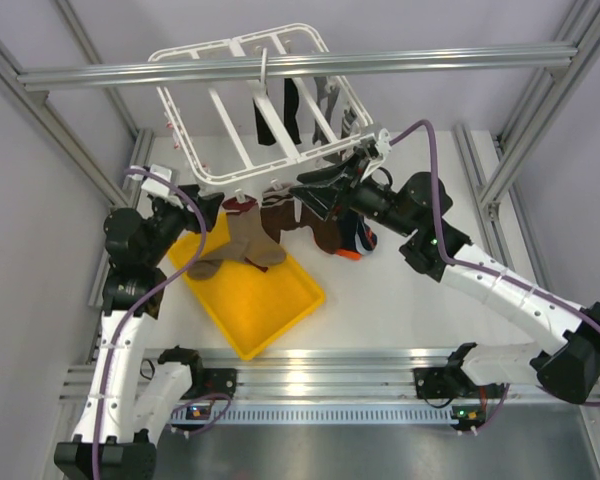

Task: Clip the socks to the hanger
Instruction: Open the clamp at the hanger.

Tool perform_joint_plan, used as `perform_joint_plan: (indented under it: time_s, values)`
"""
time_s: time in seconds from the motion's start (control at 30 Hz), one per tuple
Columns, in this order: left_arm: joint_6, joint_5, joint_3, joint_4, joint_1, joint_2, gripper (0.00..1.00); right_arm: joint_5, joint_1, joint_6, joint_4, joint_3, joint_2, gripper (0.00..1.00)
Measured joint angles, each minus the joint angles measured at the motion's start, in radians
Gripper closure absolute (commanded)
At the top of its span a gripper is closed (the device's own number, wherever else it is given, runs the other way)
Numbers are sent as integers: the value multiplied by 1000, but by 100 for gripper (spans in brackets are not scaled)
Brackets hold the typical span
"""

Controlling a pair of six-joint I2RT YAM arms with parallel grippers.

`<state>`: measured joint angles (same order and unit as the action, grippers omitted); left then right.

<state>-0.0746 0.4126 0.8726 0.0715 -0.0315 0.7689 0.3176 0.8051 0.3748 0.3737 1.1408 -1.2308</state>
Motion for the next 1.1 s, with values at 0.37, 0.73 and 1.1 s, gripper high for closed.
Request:
perform_joint_plan:
  time_s: [0.37,0.73,1.1]
  values:
    - [44,56,0,-75,0,0,72,-2,0,-1,0,-2,9,60]
    - [91,142,-1,-72,0,-36,97,-2,0,2,3,-8,35,64]
    - [229,193,40,5,-121,-8,99,-6,0,11,1,-41,57,68]
